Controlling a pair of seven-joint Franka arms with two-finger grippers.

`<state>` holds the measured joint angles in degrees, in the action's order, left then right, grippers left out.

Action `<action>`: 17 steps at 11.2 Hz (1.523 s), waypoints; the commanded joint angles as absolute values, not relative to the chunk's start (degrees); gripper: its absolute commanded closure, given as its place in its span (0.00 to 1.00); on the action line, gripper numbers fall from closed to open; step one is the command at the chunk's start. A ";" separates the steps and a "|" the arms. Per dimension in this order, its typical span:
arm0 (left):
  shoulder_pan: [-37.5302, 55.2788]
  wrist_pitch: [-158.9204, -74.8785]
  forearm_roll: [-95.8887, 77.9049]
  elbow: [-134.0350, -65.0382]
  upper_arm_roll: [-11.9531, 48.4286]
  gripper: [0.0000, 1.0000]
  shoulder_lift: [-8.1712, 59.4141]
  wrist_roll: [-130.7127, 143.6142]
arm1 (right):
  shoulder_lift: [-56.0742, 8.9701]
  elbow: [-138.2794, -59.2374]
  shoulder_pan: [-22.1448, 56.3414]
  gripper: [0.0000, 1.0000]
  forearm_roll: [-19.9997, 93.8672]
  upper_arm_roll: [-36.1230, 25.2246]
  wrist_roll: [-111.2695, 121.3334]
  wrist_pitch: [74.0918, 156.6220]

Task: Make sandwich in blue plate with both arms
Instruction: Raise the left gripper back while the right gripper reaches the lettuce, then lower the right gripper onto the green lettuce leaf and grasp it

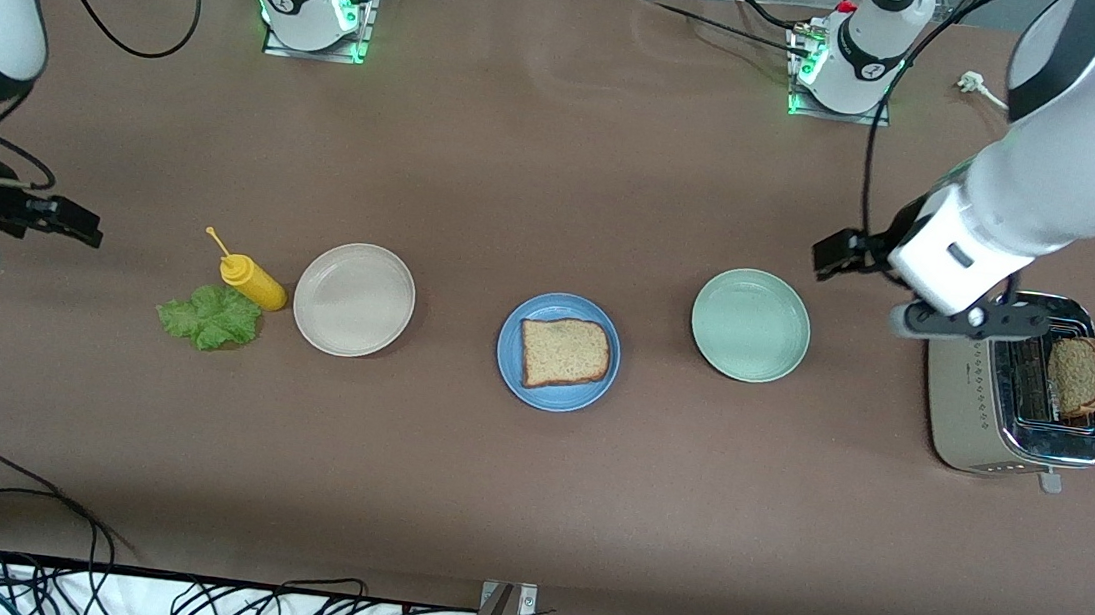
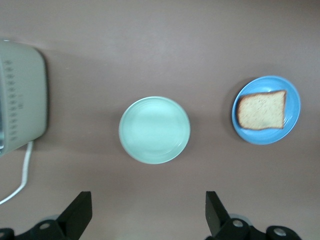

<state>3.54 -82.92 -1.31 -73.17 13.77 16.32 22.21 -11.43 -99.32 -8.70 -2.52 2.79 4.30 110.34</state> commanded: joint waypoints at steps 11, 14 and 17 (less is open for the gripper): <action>2.03 -77.59 -0.79 -78.83 0.27 0.00 6.59 -2.44 | -26.10 -115.57 -10.20 0.00 -2.55 3.16 -5.45 139.22; 1.32 -80.84 -0.79 -86.27 -0.26 0.00 2.40 -3.87 | -27.77 -116.54 -10.81 0.00 -2.37 3.16 -5.62 139.39; 1.58 -83.06 -0.36 -90.09 -0.26 0.00 0.44 -3.96 | -27.95 -116.46 -11.42 0.00 -2.37 3.16 -7.28 141.58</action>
<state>1.29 -80.95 -1.31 -85.22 -0.26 4.29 -2.64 -28.34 -115.70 -10.46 -2.45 2.74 -4.88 138.72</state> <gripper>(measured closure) 0.000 0.000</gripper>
